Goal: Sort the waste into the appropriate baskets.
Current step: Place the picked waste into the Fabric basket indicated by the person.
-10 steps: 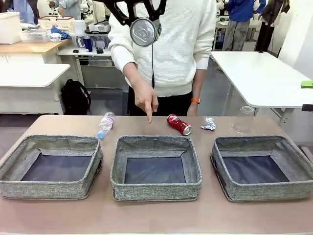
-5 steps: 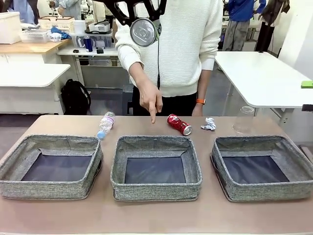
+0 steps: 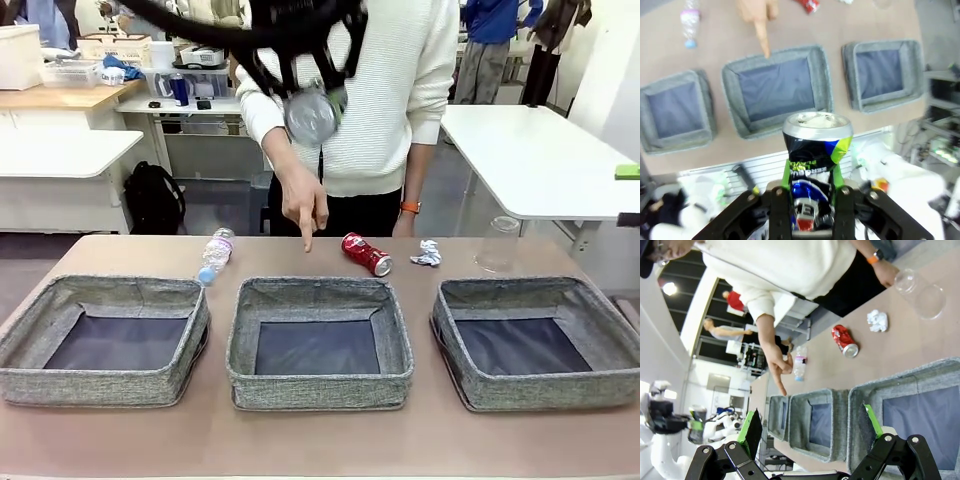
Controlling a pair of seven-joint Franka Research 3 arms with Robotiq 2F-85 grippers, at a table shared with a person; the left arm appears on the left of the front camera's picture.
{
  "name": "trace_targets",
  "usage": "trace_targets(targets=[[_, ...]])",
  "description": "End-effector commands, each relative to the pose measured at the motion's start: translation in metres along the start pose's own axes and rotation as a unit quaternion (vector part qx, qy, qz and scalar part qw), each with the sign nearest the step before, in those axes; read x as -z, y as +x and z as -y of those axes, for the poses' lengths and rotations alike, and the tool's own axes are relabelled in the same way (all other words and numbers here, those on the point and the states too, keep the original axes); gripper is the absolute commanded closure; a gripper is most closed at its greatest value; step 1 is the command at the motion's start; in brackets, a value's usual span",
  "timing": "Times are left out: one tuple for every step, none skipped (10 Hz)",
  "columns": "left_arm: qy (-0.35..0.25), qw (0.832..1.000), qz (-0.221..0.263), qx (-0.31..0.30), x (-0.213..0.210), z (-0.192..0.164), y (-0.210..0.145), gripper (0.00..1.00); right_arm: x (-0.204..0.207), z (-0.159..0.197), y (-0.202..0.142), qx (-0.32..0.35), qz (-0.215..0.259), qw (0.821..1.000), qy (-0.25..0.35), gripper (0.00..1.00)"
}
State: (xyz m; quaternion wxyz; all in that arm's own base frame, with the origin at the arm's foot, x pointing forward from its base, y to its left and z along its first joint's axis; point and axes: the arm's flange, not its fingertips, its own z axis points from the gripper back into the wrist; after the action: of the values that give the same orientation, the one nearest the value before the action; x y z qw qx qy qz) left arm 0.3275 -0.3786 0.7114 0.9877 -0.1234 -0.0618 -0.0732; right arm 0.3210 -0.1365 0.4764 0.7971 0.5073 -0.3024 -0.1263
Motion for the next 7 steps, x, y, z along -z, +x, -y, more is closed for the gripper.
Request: trace_targets(targets=[[0.001, 0.999, 0.034, -0.020, 0.046, -0.025, -0.063, 0.67, 0.002, 0.001, 0.003, -0.012, 0.008, 1.000, 0.012, 0.00], [-0.010, 0.999, 0.042, -0.028, 0.064, -0.029, -0.080, 0.67, 0.002, 0.001, 0.003, -0.012, 0.008, 1.000, 0.012, 0.00], [-0.014, 0.998, 0.045, -0.035, 0.095, -0.029, -0.091, 0.67, 0.002, 0.001, 0.003, -0.012, 0.008, 1.000, 0.012, 0.00], [-0.011, 0.998, 0.047, -0.051, 0.121, -0.029, -0.093, 0.67, 0.002, 0.001, 0.003, -0.012, 0.008, 1.000, 0.012, 0.00], [-0.011, 0.997, 0.043, -0.068, 0.146, -0.027, -0.087, 0.67, 0.002, 0.001, 0.003, -0.012, 0.008, 1.000, 0.012, 0.00], [-0.022, 0.998, 0.027, -0.061, 0.168, -0.023, -0.077, 0.67, 0.002, 0.001, 0.003, -0.012, 0.008, 1.000, 0.012, 0.00], [-0.015, 0.998, 0.028, -0.061, 0.182, -0.019, -0.067, 0.67, 0.002, 0.001, 0.003, -0.012, 0.008, 1.000, 0.012, 0.00]])
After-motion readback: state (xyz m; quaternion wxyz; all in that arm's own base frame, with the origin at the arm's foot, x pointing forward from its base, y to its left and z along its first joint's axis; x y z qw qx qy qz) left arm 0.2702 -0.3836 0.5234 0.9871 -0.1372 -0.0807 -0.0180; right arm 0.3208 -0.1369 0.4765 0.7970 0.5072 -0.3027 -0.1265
